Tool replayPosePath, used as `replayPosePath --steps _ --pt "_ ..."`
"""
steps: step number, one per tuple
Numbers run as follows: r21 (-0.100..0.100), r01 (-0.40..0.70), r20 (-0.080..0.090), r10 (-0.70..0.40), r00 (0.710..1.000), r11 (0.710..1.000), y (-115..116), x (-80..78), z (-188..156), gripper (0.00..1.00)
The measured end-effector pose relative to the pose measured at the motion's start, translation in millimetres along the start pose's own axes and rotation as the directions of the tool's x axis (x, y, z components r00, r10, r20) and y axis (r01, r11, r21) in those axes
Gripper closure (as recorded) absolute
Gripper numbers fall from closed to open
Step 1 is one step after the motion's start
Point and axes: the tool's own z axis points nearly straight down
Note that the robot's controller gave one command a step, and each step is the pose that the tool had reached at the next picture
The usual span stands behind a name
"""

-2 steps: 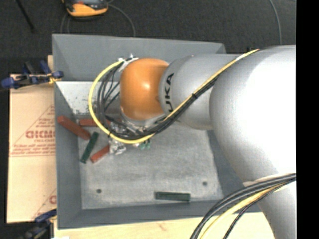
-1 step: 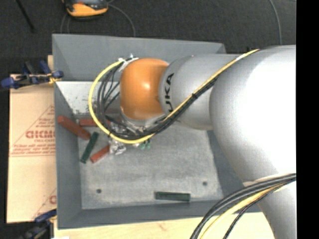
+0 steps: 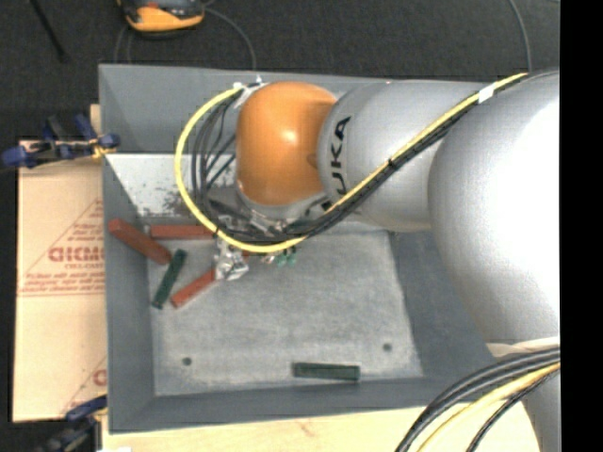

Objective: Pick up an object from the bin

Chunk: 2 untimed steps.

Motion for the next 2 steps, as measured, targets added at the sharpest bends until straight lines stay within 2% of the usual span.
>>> replayPosePath --steps 1,2 --pt "0.0 0.018 0.001 -0.018 1.0 1.0 1 5.0 -68 1.0" --pt "-0.001 0.193 -0.004 -0.193 0.981 0.981 7 27.5 27 0.0"
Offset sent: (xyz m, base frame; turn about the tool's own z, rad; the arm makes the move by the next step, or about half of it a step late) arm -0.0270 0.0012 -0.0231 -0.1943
